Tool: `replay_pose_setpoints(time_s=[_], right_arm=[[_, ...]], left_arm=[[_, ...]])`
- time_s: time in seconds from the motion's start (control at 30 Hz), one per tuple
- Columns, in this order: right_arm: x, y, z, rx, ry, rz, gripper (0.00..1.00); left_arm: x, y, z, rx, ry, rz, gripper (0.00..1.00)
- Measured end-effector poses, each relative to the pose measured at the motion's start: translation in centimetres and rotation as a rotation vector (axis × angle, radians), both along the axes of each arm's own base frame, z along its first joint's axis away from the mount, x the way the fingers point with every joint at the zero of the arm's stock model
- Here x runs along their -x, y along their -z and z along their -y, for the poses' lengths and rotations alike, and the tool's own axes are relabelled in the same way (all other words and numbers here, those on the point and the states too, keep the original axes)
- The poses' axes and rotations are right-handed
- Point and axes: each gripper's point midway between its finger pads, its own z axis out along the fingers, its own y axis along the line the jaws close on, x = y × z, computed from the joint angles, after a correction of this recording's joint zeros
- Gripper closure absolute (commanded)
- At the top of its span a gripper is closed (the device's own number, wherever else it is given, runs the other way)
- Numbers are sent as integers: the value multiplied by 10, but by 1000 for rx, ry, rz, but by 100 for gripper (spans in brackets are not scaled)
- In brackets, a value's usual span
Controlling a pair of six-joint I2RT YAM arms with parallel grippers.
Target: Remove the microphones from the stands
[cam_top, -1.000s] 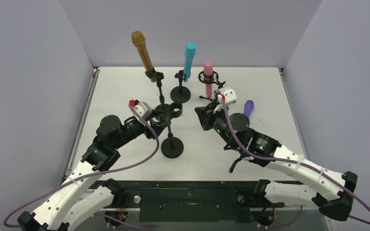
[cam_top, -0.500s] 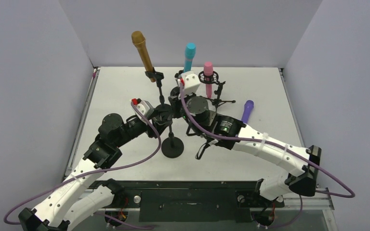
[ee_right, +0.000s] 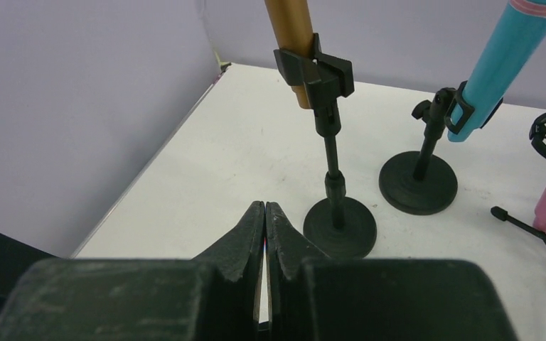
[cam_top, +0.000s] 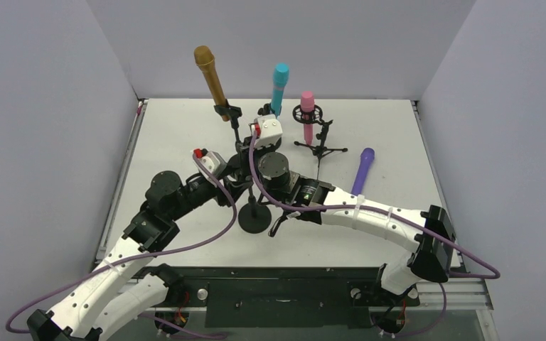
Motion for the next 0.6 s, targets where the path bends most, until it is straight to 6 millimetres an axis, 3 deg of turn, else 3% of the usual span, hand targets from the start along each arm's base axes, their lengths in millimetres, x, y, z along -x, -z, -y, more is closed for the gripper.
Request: replay_pose_setpoints(time_s=[0.27, 0.53, 0.6], right_arm=[[1, 37, 5, -47, 25, -24, 100], [9, 97, 20, -23, 54, -87, 100], [8, 98, 21, -38, 67, -86, 100]], left_arm=[[0, 35, -1, -39, -12, -61, 100], [8, 84, 0, -84, -15, -162, 100], [8, 83, 1, -75, -25, -156, 100]])
